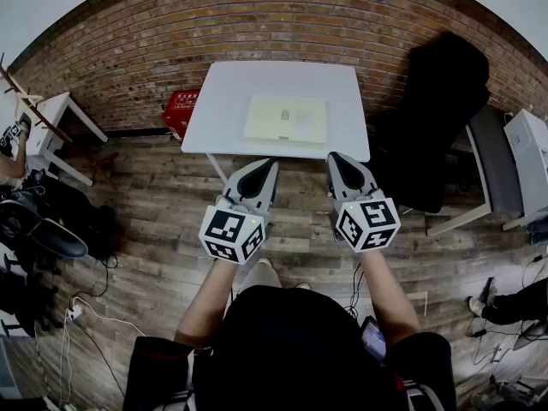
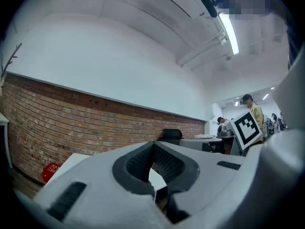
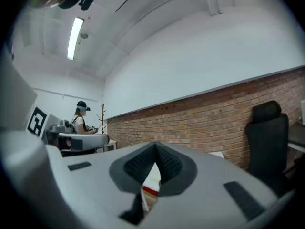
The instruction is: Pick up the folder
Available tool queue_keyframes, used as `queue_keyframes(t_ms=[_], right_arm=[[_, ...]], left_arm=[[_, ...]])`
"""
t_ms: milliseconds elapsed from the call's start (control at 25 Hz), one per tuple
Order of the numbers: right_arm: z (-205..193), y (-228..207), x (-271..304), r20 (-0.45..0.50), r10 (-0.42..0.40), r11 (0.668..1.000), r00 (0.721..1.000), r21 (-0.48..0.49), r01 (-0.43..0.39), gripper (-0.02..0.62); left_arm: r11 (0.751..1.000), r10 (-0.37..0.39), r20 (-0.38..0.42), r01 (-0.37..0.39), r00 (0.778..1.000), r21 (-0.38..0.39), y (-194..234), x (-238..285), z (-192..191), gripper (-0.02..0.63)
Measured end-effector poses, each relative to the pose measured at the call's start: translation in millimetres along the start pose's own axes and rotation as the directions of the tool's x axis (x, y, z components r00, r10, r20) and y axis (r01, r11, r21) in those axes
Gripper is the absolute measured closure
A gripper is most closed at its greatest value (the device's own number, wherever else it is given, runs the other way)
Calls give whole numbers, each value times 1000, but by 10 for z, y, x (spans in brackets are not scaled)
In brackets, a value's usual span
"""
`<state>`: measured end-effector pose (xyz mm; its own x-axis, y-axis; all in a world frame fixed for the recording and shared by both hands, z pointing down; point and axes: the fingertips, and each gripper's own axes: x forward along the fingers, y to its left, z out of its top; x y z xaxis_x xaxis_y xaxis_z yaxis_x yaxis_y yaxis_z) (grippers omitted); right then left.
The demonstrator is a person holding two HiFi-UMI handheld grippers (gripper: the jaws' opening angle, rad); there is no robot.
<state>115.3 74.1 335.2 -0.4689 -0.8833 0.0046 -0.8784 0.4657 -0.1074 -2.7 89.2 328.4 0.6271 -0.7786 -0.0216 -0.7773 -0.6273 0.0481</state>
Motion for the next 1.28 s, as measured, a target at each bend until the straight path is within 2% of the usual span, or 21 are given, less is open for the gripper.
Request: queue_keyframes(t_ms=[200,600,840,1160,1280], right_arm=[[29,-2,-89,20,18,998,1000,52,-19,568],[33,-17,-153,21,54,998,998,33,-55,568],[-7,-94,-17,7,74,997,997,31,-74,568],[-62,-192,299,-15,87,996,996,4,-87,568],[-96,-269,458,-35,80,997,996,-9,-81,568]], left_arm=[[1000,2,-9,-1,1000,20,-125,20,3,588],[997,55,16,-55,998,51,-151,52,63,588],[997,76,20,-77,997,23,-43,140,54,588],[992,103,38,-100,994,-79,288,339,58,586],[991,122,37,-119,992,-60,432,426,81,586]])
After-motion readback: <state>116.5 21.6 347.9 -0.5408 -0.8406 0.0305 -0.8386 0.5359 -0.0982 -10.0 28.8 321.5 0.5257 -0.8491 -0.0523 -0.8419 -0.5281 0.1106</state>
